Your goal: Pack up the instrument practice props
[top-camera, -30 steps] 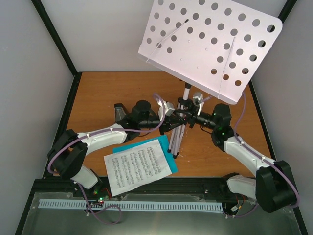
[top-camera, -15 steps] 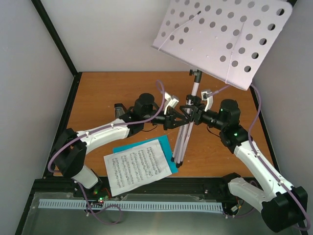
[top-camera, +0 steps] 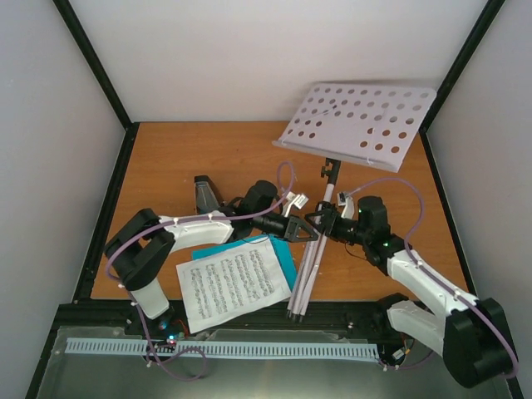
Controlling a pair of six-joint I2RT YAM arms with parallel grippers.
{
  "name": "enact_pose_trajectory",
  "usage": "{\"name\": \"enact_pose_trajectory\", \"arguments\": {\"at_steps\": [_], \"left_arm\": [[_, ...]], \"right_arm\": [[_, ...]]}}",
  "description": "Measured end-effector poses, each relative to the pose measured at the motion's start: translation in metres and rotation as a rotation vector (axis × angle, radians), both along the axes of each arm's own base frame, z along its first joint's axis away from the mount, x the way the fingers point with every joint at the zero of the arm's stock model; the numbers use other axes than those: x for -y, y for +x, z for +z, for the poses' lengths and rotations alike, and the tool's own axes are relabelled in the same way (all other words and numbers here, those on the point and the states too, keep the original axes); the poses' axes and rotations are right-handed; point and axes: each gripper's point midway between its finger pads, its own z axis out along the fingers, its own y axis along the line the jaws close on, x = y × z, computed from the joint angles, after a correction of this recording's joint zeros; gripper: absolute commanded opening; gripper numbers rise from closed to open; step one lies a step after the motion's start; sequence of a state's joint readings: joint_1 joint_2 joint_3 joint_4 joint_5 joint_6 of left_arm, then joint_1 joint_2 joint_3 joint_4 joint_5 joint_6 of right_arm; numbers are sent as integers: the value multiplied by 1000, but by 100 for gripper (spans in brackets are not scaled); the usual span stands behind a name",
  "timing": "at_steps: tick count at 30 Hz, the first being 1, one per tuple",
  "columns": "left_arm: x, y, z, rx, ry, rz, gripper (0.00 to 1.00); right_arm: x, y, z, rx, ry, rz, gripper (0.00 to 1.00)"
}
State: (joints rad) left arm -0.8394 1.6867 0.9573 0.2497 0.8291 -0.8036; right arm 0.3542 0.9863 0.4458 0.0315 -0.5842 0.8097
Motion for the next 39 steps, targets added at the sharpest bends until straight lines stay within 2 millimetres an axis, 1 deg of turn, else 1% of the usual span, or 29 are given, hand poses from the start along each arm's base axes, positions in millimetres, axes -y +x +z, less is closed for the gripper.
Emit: {"name": "enact_pose_trajectory", "arguments": {"at_steps": [4,6,8,11,13,14,16,17,21,22,24,26,28,31,34,39], "left_arm": [[1,7,-26,-29,56,30,0],[0,10,-40,-35,91,46,0],[0,11,-51,-22,119,55,0],[1,16,-61,6,141,68,0],[1,19,-63,17,146,77,0],[1,20,-64,18,150,80,2],[2,23,-69,15,158,84,8],[2,24,-71,12,163,85,12],[5,27,-80,28,172,78,36],[5,31,-79,55,170,80,43],[0,44,-78,96,172,109,50],[-1,58,-69,149,152,135,58],[-3,69,-55,205,128,163,67],[-9,80,-27,293,89,199,79],[-19,85,3,402,55,240,88],[-48,87,50,555,13,314,92]], "right_arm": [[3,8,-30,-49,-34,-34,14],[4,8,-45,-74,-49,-43,15],[6,9,-56,-83,-63,-52,16],[7,14,-65,-82,-80,-72,19],[7,18,-68,-79,-80,-78,21],[7,19,-70,-79,-80,-80,21],[8,22,-75,-84,-86,-87,22],[8,23,-78,-90,-91,-93,21],[14,24,-90,-115,-109,-129,21],[17,24,-94,-124,-119,-141,20],[28,24,-103,-141,-143,-179,20],[34,20,-111,-167,-161,-202,20],[39,16,-118,-191,-172,-215,19],[39,16,-119,-191,-172,-216,19],[38,17,-120,-189,-166,-212,23],[34,23,-121,-187,-153,-192,35]]}}
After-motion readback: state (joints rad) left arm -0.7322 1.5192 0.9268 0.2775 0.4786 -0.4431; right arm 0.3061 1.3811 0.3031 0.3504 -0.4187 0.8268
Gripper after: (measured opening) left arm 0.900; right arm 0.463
